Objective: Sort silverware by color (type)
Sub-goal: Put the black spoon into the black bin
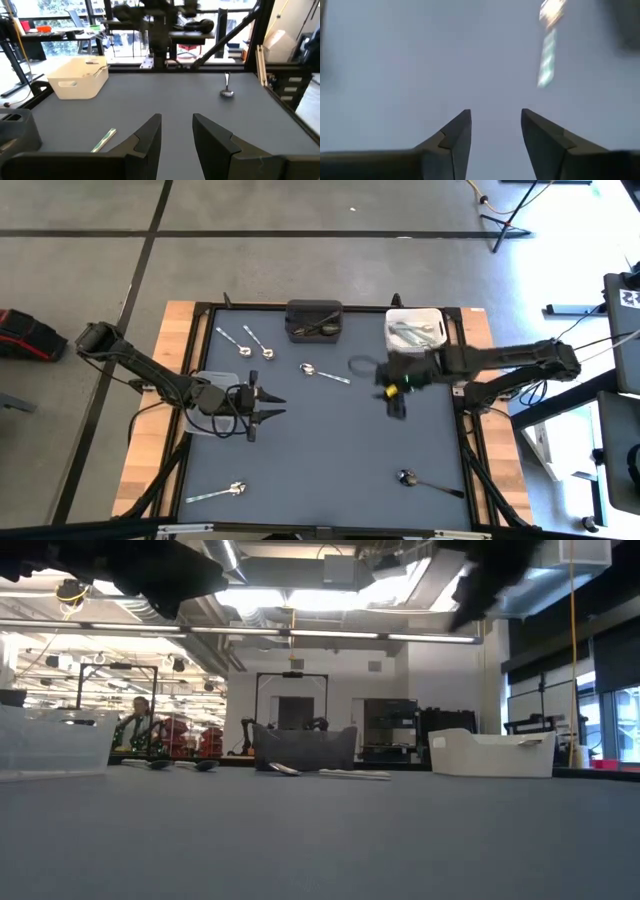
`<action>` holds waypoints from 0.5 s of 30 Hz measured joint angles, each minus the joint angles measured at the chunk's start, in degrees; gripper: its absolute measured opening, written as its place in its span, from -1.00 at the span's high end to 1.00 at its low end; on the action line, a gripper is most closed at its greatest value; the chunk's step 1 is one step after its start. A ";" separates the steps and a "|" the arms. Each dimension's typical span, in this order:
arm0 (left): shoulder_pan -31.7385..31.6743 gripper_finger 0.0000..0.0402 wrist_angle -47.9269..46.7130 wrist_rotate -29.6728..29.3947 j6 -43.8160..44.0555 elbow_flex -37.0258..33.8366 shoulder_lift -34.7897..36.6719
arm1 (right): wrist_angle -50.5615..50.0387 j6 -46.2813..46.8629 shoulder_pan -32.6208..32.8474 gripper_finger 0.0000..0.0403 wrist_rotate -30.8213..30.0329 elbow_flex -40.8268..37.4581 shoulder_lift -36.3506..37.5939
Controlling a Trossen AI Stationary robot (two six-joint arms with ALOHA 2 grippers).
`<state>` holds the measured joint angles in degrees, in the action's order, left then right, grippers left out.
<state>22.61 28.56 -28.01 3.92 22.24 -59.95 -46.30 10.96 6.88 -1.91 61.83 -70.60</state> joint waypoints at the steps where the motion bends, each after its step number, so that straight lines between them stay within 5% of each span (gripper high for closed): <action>1: -0.09 0.47 0.82 0.04 -0.01 0.00 -0.02 | -1.37 2.86 2.50 0.19 0.06 -0.55 0.01; 15: -0.66 0.47 6.55 0.16 -4.70 0.00 -0.02 | -0.18 46.06 36.15 0.19 -0.21 -10.42 -3.55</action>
<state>21.96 35.11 -27.85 -0.78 22.24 -59.96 -46.49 57.02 43.03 -2.12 51.41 -74.14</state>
